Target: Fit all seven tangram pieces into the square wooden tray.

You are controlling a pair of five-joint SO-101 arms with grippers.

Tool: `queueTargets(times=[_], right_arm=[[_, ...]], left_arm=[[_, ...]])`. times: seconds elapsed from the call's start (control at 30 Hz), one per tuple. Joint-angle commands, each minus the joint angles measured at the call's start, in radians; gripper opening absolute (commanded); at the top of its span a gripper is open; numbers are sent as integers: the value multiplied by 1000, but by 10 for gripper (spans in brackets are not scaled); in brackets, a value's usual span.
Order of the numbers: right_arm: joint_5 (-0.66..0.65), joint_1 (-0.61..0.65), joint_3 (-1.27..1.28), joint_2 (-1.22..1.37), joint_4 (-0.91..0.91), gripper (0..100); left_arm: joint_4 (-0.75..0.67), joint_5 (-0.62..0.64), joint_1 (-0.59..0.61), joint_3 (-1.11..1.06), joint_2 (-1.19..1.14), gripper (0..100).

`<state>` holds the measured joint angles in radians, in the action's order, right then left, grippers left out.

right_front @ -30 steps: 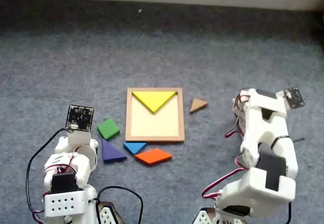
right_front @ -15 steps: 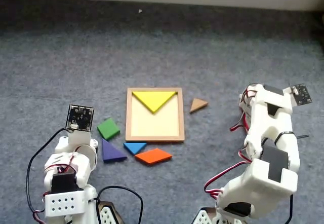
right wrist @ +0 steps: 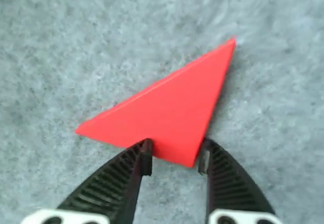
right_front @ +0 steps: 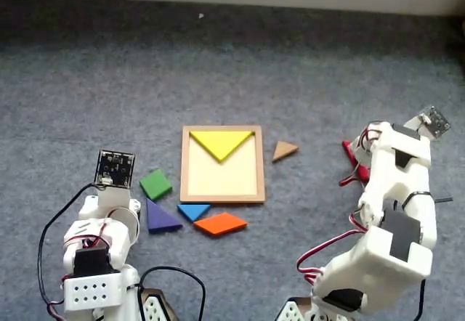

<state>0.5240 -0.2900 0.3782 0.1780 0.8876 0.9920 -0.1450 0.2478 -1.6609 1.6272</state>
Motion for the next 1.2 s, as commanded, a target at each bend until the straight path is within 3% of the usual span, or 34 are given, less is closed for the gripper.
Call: queueTargets(times=[0.0, 0.23, 0.4, 0.7, 0.87, 1.17], right_arm=[[-199, -53, -140, -8, 176, 148], [-539, -94, -421, -4, 493, 148], [-660, -79, -552, 2, 464, 146], [-672, 59, -619, 249, 298, 139], [-672, 79, -797, 371, 294, 22], [-680, 97, -929, 538, 371, 12]], left_arm=[[-15, 8, 8, 7, 8, 35], [-14, 8, 13, 7, 8, 35], [-12, 8, 15, 7, 8, 35], [-11, 8, 15, 7, 8, 35], [-11, 8, 15, 7, 8, 35], [-11, 8, 15, 7, 8, 35]])
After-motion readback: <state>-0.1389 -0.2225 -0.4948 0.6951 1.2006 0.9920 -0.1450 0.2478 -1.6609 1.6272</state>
